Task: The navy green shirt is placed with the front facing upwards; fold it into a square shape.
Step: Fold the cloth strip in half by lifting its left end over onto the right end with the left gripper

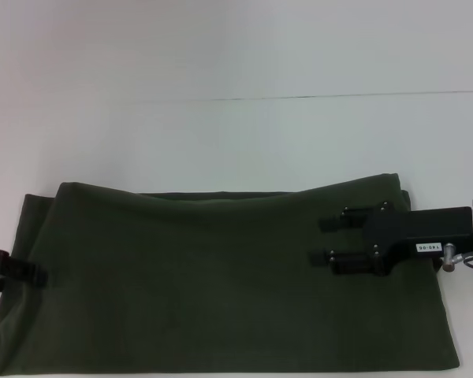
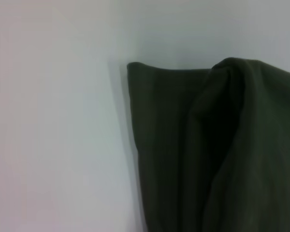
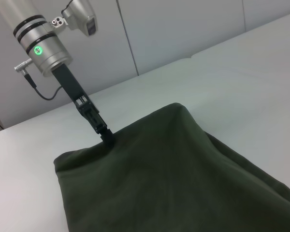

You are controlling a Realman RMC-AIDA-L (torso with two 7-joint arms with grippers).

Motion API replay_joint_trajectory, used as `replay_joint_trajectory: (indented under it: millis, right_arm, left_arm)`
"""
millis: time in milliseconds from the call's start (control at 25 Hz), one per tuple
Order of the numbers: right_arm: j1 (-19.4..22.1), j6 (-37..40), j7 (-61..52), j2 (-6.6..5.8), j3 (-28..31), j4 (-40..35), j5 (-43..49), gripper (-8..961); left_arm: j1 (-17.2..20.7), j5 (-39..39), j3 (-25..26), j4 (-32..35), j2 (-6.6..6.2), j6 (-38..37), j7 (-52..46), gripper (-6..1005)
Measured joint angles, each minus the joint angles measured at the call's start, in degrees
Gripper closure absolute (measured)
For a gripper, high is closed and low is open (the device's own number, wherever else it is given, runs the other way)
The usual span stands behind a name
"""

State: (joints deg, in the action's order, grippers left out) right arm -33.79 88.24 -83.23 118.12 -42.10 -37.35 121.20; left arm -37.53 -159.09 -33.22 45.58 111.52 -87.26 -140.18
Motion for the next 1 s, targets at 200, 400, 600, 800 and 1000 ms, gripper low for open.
replay_joint_trajectory:
  millis: [200, 400, 600, 800, 1000]
  right_arm:
    - [-0.04, 0.00, 0.00, 0.00, 0.00, 0.00, 0.00, 243]
    - [-0.01, 0.00, 0.00, 0.00, 0.00, 0.00, 0.00, 243]
    - [0.03, 0.00, 0.00, 0.00, 0.00, 0.00, 0.00, 244]
    - [0.14, 0.00, 0.00, 0.00, 0.00, 0.00, 0.00, 244]
    - [0.22, 0.00, 0.00, 0.00, 0.00, 0.00, 0.00, 244]
  left_arm:
    - [-0.08, 0.13, 0.00, -0.58, 0.01, 0.04, 0.00, 129]
    - [-0.21, 0.43, 0.00, -0.59, 0.01, -0.25, 0.00, 130]
    - [-0.69, 0.67, 0.58, -1.30, -0.10, -0.57, 0.02, 130]
    - [-0.95, 0.92, 0.73, -1.78, -0.23, -0.64, -0.01, 130]
    - [-0.96, 0.45, 0.78, -1.06, -0.47, -0.41, -0.75, 130]
